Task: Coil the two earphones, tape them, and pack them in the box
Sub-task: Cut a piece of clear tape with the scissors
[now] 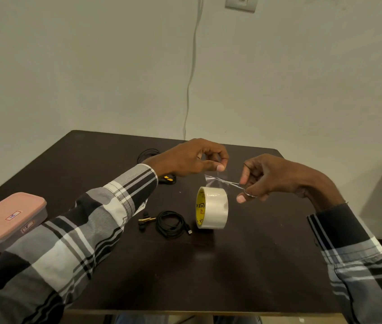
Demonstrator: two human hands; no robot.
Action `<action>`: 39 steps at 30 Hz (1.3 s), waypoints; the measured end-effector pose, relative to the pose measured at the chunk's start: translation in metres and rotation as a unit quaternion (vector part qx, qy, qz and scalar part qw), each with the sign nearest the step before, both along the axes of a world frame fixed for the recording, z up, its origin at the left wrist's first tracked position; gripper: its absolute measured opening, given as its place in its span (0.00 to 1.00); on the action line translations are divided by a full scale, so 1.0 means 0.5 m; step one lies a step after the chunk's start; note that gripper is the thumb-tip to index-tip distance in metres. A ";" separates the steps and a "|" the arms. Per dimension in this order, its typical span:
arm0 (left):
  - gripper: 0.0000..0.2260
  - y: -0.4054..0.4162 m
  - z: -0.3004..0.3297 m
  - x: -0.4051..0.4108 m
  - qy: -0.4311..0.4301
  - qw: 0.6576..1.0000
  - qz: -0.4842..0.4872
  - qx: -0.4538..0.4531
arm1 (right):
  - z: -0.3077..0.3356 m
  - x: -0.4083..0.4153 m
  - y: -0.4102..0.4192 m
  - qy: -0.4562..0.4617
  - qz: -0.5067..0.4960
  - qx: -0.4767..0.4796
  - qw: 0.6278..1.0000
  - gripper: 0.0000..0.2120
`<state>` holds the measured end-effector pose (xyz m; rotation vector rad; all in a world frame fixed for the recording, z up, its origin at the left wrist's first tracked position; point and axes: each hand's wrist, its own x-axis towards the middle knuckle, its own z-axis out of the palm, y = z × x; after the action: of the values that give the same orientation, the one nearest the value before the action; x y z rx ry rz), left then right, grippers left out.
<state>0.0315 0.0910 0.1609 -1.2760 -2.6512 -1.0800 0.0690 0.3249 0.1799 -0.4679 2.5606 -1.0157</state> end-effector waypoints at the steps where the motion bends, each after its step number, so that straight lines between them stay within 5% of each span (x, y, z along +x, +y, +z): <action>1: 0.04 0.000 -0.001 0.000 -0.002 1.000 -0.001 0.003 | 0.000 0.001 0.002 -0.004 0.003 0.008 1.000 0.21; 13: 0.05 -0.006 -0.014 0.004 -0.005 0.996 0.061 0.072 | -0.004 0.002 0.010 -0.011 0.001 0.015 1.000 0.23; 20: 0.38 -0.029 -0.112 0.058 -0.107 0.990 0.087 -0.020 | -0.029 0.009 0.017 -0.014 -0.017 -0.005 1.000 0.21; 28: 0.34 -0.037 -0.153 0.043 -0.129 0.987 0.096 0.010 | -0.145 0.067 -0.037 -0.060 -0.144 -0.156 0.975 0.17; 33: 0.32 -0.039 -0.173 0.057 -0.086 0.990 0.110 0.030 | -0.189 0.109 -0.092 -0.108 -0.218 -0.294 0.924 0.14; 39: 0.33 -0.035 -0.186 0.061 -0.058 0.987 0.141 0.042 | -0.181 0.104 -0.120 -0.121 -0.269 -0.339 0.894 0.14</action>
<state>0.0617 0.0734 0.0678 -0.8132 -2.7253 -1.2369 0.1209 0.2651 0.0894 0.2348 2.0807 -2.0320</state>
